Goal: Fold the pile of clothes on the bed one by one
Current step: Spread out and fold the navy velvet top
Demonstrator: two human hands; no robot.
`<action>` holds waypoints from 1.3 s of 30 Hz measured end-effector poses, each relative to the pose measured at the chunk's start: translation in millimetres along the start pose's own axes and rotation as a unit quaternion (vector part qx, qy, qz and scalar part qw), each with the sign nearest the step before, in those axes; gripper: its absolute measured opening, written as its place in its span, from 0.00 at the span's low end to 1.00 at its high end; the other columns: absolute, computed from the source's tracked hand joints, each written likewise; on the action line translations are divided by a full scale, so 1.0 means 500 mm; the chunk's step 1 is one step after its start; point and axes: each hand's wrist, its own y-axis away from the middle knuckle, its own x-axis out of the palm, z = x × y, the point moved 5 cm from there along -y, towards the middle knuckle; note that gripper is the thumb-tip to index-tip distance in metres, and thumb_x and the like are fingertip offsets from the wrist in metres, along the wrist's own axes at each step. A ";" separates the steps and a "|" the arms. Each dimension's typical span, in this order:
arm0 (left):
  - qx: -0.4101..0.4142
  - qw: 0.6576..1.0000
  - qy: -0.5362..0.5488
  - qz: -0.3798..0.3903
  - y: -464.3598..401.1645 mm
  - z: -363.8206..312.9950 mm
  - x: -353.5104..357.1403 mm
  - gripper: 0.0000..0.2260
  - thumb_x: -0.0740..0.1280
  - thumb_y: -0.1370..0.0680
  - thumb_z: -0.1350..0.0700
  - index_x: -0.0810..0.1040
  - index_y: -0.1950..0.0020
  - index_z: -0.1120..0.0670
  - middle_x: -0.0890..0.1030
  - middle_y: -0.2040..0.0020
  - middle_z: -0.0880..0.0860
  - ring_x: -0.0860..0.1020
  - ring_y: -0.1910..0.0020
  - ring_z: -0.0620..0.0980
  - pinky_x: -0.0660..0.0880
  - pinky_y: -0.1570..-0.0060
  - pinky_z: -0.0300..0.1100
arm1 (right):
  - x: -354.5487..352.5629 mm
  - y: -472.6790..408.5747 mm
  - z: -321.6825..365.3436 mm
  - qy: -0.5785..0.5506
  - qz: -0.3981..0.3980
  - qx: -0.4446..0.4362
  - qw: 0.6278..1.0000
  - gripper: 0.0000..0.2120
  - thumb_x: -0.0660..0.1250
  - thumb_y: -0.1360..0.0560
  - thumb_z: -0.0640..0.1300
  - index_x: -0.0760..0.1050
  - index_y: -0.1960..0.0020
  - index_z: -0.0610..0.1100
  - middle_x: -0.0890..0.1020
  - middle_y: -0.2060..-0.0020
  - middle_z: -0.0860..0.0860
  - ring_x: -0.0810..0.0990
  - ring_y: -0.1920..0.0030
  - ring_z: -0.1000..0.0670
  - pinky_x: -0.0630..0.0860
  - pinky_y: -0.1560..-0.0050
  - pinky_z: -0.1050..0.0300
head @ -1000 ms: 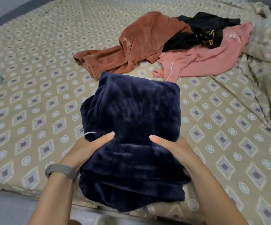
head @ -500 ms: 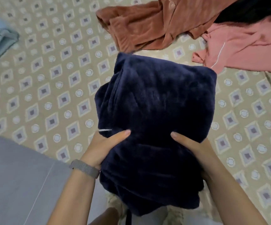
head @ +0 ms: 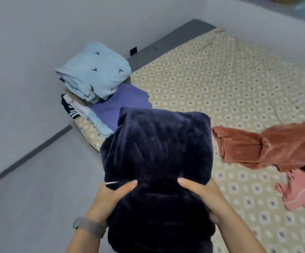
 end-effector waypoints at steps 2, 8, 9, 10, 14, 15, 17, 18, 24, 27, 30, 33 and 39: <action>-0.008 1.000 -0.013 -0.012 0.003 -0.040 -0.058 0.21 0.82 0.39 0.56 0.84 0.50 0.61 0.85 0.53 0.60 0.84 0.52 0.58 0.82 0.59 0.43 | 0.067 -0.013 0.006 -0.015 0.015 0.015 1.000 0.38 0.84 0.49 0.46 0.78 0.40 0.45 0.85 0.48 0.46 0.84 0.48 0.45 0.79 0.48 0.47; -0.028 0.997 -0.068 0.010 -0.059 -0.110 -0.144 0.15 0.81 0.36 0.58 0.85 0.52 0.58 0.86 0.53 0.57 0.84 0.52 0.53 0.80 0.57 0.40 | 0.162 -0.057 0.004 -0.066 -0.001 0.005 0.998 0.49 0.87 0.58 0.49 0.76 0.38 0.47 0.85 0.46 0.48 0.84 0.46 0.49 0.82 0.53 0.58; -0.033 0.996 -0.082 0.023 -0.080 -0.121 -0.145 0.22 0.82 0.41 0.52 0.84 0.49 0.57 0.86 0.52 0.55 0.84 0.51 0.52 0.80 0.54 0.41 | 0.161 -0.070 0.004 -0.074 -0.014 0.006 0.997 0.48 0.87 0.57 0.47 0.76 0.38 0.46 0.85 0.47 0.48 0.84 0.46 0.50 0.81 0.52 0.58; -0.043 0.994 -0.094 0.032 -0.104 -0.134 -0.142 0.28 0.82 0.44 0.49 0.84 0.48 0.57 0.86 0.52 0.54 0.84 0.50 0.52 0.80 0.52 0.42 | 0.156 -0.085 0.005 -0.084 -0.027 0.008 0.996 0.48 0.87 0.56 0.45 0.76 0.38 0.46 0.85 0.46 0.48 0.84 0.46 0.49 0.80 0.48 0.54; -0.075 0.985 -0.133 0.077 -0.230 -0.195 -0.113 0.21 0.83 0.39 0.53 0.84 0.49 0.58 0.86 0.55 0.53 0.84 0.54 0.49 0.78 0.57 0.38 | 0.144 -0.158 0.020 -0.123 -0.078 0.008 0.989 0.49 0.86 0.55 0.46 0.75 0.34 0.46 0.83 0.42 0.48 0.80 0.39 0.45 0.69 0.31 0.41; -0.075 0.983 -0.144 0.085 -0.255 -0.212 -0.104 0.17 0.81 0.36 0.56 0.84 0.49 0.57 0.86 0.55 0.52 0.84 0.54 0.49 0.78 0.57 0.37 | 0.148 -0.169 0.029 -0.133 -0.092 0.009 0.987 0.47 0.85 0.53 0.44 0.75 0.35 0.46 0.83 0.43 0.48 0.80 0.39 0.45 0.69 0.31 0.41; -0.078 0.978 -0.164 0.100 -0.325 -0.246 -0.100 0.15 0.80 0.35 0.57 0.85 0.51 0.57 0.86 0.54 0.53 0.84 0.53 0.50 0.79 0.54 0.40 | 0.165 -0.213 0.057 -0.143 -0.105 0.009 0.984 0.40 0.85 0.49 0.38 0.77 0.39 0.47 0.84 0.44 0.48 0.80 0.41 0.45 0.71 0.34 0.44; -0.077 0.974 -0.182 0.108 -0.361 -0.263 -0.103 0.14 0.81 0.35 0.55 0.85 0.53 0.57 0.86 0.55 0.53 0.84 0.53 0.50 0.79 0.53 0.41 | 0.175 -0.238 0.069 -0.144 -0.114 0.005 0.983 0.37 0.84 0.48 0.36 0.77 0.40 0.47 0.84 0.46 0.48 0.81 0.43 0.46 0.74 0.38 0.46; -0.087 0.955 -0.257 0.120 -0.578 -0.327 -0.161 0.15 0.79 0.34 0.49 0.85 0.56 0.59 0.86 0.59 0.53 0.84 0.57 0.50 0.77 0.57 0.40 | 0.242 -0.415 0.106 -0.162 -0.110 0.020 0.980 0.30 0.78 0.36 0.40 0.75 0.35 0.47 0.83 0.43 0.48 0.82 0.42 0.45 0.74 0.36 0.42; -0.092 0.950 -0.276 0.110 -0.671 -0.346 -0.189 0.10 0.78 0.33 0.52 0.85 0.59 0.57 0.86 0.61 0.51 0.84 0.60 0.47 0.77 0.58 0.38 | 0.274 -0.504 0.097 -0.156 -0.118 0.026 0.980 0.40 0.84 0.44 0.49 0.75 0.34 0.47 0.83 0.43 0.48 0.82 0.42 0.45 0.75 0.37 0.41; -0.091 0.944 -0.297 0.112 -0.758 -0.361 -0.207 0.14 0.80 0.35 0.50 0.84 0.56 0.56 0.86 0.59 0.50 0.84 0.59 0.46 0.79 0.55 0.39 | 0.305 -0.580 0.090 -0.175 -0.139 0.027 0.974 0.43 0.85 0.48 0.52 0.75 0.35 0.48 0.83 0.42 0.48 0.82 0.42 0.44 0.75 0.38 0.41; -0.089 0.932 -0.333 0.114 -0.834 -0.354 -0.228 0.18 0.79 0.34 0.47 0.83 0.49 0.54 0.85 0.54 0.49 0.83 0.53 0.47 0.78 0.48 0.43 | 0.323 -0.637 0.070 -0.188 -0.160 0.033 0.969 0.42 0.85 0.45 0.53 0.75 0.34 0.49 0.83 0.42 0.49 0.81 0.41 0.45 0.75 0.37 0.40; -0.075 0.891 -0.435 0.109 -0.924 -0.304 -0.263 0.18 0.75 0.28 0.50 0.78 0.42 0.56 0.82 0.47 0.51 0.80 0.46 0.51 0.75 0.40 0.46 | 0.353 -0.712 0.016 -0.150 -0.193 0.070 0.967 0.41 0.84 0.44 0.54 0.74 0.34 0.52 0.83 0.44 0.54 0.82 0.43 0.50 0.77 0.39 0.45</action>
